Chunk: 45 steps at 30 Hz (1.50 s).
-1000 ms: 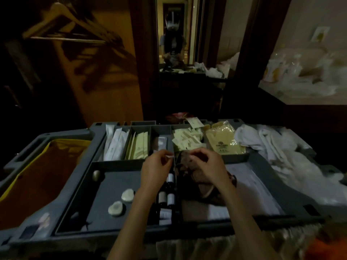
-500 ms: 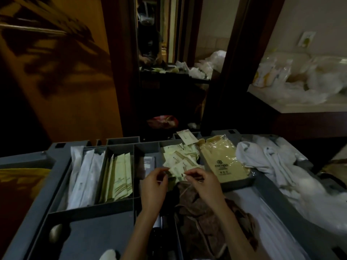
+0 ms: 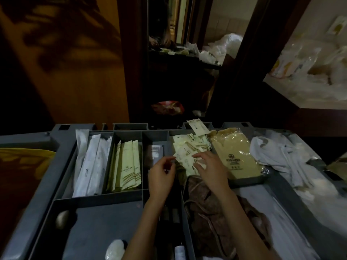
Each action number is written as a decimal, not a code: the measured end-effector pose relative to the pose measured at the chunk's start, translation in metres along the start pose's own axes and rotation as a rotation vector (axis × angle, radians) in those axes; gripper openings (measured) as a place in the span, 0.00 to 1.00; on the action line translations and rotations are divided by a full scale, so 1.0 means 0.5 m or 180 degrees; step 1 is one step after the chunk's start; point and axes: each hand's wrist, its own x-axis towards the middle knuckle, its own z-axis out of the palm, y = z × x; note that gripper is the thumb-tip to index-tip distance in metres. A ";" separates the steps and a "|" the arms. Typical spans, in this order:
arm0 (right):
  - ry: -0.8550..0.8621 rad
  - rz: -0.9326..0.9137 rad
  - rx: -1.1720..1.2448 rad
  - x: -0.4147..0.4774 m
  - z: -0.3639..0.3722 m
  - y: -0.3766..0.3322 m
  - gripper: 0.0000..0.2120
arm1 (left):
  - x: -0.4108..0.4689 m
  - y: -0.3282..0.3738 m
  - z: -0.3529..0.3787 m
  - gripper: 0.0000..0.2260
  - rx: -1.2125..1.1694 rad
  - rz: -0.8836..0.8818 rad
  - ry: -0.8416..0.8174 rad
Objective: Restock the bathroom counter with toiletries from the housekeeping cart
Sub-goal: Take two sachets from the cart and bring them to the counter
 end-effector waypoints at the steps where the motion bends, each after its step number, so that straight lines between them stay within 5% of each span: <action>1: -0.0020 0.0016 -0.0095 -0.007 0.009 0.009 0.13 | -0.001 -0.001 0.001 0.08 -0.0017 0.0005 -0.0008; 18: -0.0494 0.0958 -0.0579 -0.029 0.021 0.033 0.37 | -0.018 0.009 0.014 0.10 0.0011 0.0145 -0.0158; 25: -0.0412 0.0948 -0.0774 -0.035 0.017 0.020 0.27 | -0.052 0.023 0.041 0.12 0.0232 0.0752 -0.0443; 31: -0.0161 0.0826 -0.1131 -0.034 0.000 0.004 0.21 | -0.049 0.016 0.069 0.10 -0.0010 0.0676 -0.0551; 39: 0.0410 0.0676 -0.0378 -0.055 -0.024 -0.008 0.08 | -0.053 0.015 0.082 0.12 -0.0393 0.0603 -0.0589; 45: 0.0981 0.0932 0.0653 -0.051 -0.030 -0.031 0.10 | -0.059 0.032 0.060 0.21 -0.0977 0.0063 -0.0528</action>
